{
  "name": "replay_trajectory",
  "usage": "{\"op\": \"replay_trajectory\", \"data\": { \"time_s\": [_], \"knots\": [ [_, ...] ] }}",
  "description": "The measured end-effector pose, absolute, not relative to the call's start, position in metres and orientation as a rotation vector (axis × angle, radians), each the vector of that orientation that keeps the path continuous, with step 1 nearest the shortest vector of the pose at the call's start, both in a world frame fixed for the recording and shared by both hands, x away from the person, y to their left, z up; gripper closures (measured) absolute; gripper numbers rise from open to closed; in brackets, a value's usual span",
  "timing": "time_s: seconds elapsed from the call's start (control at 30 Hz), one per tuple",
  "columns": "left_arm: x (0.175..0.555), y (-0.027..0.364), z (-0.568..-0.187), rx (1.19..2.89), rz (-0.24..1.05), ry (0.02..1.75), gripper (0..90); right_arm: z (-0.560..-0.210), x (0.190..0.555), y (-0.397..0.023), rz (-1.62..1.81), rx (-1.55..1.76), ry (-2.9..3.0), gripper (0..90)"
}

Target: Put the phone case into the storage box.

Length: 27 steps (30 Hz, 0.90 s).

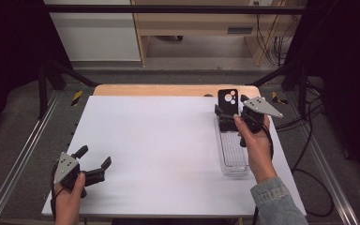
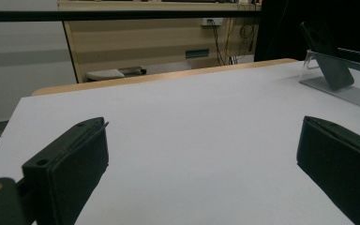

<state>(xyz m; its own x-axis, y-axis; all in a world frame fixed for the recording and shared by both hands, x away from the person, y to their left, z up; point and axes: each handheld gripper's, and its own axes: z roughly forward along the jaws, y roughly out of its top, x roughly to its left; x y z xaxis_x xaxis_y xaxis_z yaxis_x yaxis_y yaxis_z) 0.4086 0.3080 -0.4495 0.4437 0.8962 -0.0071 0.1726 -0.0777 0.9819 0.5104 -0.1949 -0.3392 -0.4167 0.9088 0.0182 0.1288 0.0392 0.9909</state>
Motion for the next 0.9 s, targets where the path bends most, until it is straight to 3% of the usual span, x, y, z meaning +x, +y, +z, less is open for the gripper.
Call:
{"op": "replay_trajectory", "data": {
  "time_s": [0.9],
  "knots": [
    [0.394, 0.327, -0.446, 1.524, 0.775, 0.95, 2.8, -0.324, 0.483, -0.246, 1.433, 1.041, 1.54, 2.0]
  ]
}}
